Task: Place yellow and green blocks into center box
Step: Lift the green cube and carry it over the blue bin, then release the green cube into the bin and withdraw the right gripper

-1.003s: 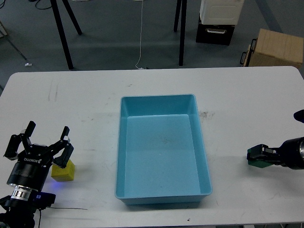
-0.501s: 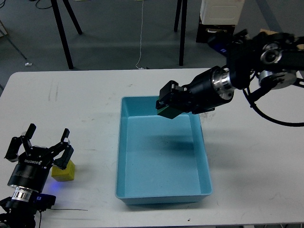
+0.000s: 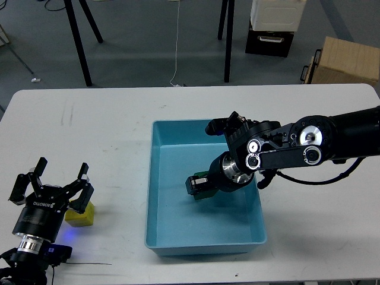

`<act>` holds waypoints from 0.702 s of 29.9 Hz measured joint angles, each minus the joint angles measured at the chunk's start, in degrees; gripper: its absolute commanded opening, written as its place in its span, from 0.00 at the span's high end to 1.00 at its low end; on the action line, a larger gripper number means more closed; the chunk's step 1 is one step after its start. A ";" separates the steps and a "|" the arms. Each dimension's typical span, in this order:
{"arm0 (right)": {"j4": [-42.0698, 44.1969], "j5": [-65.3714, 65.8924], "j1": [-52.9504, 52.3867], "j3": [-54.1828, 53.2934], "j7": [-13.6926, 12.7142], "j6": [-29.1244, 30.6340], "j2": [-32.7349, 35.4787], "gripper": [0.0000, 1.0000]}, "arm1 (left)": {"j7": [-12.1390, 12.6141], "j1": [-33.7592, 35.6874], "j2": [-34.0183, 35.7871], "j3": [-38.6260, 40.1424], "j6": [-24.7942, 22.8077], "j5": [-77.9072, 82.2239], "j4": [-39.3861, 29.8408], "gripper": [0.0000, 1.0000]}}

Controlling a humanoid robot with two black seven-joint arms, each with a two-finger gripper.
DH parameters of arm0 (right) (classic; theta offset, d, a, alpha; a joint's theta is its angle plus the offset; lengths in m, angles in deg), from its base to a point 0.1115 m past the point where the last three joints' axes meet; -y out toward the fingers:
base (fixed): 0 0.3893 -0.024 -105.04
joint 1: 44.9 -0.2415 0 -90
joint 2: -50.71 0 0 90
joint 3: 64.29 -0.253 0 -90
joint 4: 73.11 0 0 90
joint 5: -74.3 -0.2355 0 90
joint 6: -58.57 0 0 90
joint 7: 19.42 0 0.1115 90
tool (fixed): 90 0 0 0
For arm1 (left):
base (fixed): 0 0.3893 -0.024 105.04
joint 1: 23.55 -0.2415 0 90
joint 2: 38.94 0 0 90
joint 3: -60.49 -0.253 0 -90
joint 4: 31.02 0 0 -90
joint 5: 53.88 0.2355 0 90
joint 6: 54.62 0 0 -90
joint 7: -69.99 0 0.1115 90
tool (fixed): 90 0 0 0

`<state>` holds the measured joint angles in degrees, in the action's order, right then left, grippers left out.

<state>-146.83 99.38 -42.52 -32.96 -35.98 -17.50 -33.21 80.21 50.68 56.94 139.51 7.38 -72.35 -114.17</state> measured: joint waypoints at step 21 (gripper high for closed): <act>19.92 -26.83 8.29 -48.89 0.67 -0.57 15.22 0.01 | -0.01 0.39 -0.16 -0.71 0.00 0.19 -0.06 0.00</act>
<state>-126.91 72.55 -34.22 -81.85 -35.32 -18.07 -17.99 80.20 51.07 56.78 138.79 7.38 -72.16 -114.23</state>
